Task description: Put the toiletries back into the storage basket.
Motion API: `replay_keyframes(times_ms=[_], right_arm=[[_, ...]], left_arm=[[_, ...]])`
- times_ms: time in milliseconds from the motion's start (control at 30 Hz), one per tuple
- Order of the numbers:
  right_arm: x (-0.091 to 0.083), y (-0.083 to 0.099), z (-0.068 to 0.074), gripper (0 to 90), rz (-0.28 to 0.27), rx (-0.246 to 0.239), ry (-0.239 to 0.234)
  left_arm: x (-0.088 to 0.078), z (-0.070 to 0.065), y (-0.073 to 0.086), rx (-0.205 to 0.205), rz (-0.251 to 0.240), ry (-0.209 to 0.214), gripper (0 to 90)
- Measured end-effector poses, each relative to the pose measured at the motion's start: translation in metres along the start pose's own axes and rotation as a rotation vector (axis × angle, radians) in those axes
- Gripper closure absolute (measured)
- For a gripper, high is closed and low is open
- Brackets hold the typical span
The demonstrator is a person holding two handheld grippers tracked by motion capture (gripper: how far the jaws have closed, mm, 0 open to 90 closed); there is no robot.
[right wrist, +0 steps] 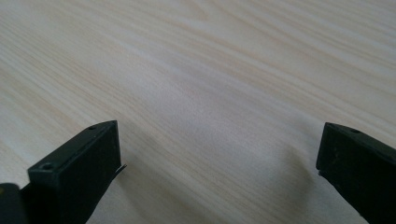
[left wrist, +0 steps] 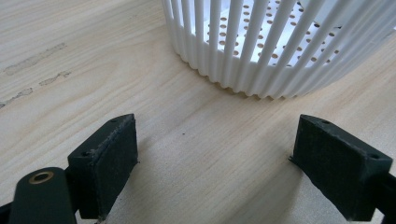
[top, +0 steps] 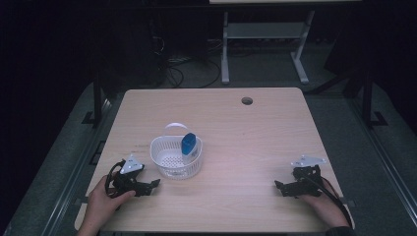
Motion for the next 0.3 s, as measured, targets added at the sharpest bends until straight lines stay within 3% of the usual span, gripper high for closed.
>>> replay_keyframes(times_ms=[300], right_arm=[[0.0024,0.0019,-0.0007,0.0,-0.007,0.016,-0.024]], left_arm=[[0.0,-0.0001,0.0,-0.001,-0.001,0.001,13.1]])
Point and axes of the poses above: each handheld gripper's, and its own axes: x roughly forward along the jaws, y roughly out of its underside, z roughly to its left, the point moved 6 cm from there along x, roughly forward along the jaws, and after that the axes turned 6 degrees about z, right-handed, at the moved point
